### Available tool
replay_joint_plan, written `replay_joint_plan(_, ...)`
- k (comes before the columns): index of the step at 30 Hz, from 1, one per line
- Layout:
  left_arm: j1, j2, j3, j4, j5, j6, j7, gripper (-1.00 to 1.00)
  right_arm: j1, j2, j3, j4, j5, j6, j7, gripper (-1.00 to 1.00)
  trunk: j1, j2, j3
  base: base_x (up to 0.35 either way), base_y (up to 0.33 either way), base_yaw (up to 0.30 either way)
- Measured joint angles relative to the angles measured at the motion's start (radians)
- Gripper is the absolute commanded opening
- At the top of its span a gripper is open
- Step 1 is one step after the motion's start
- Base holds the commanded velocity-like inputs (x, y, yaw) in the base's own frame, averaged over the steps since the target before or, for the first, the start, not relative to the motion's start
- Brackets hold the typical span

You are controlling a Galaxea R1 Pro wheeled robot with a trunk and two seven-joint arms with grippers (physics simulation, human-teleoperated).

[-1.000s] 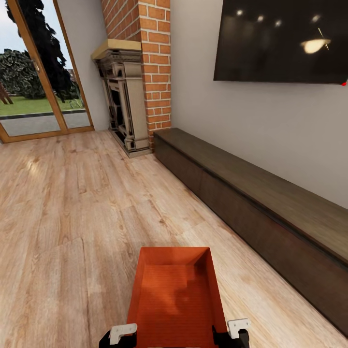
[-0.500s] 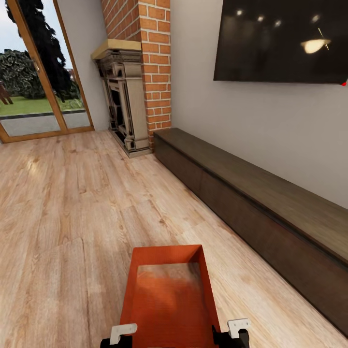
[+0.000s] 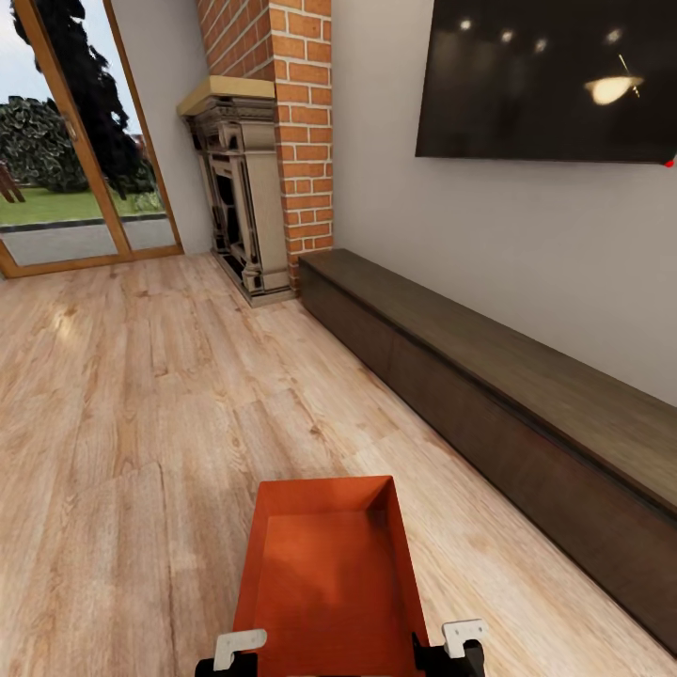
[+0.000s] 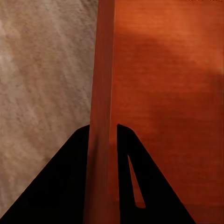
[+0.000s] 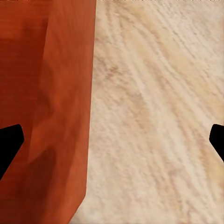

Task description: Move the two storage containers from the living room to the garage. In the garage, place one container on the floor and stack the other container on top of it (either order is fine).

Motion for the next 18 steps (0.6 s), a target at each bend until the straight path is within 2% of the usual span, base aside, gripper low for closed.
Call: replay_joint_plan(18, 0.0, 0.0, 0.002, 0.0, -0.003, 0.001, -0.001, -1.0, 0.0, 0.0, 0.001, 0.0, 0.0, -0.002, 0.0, 1.0, 0.0, 0.0, 0.0, 0.0, 0.0, 0.0)
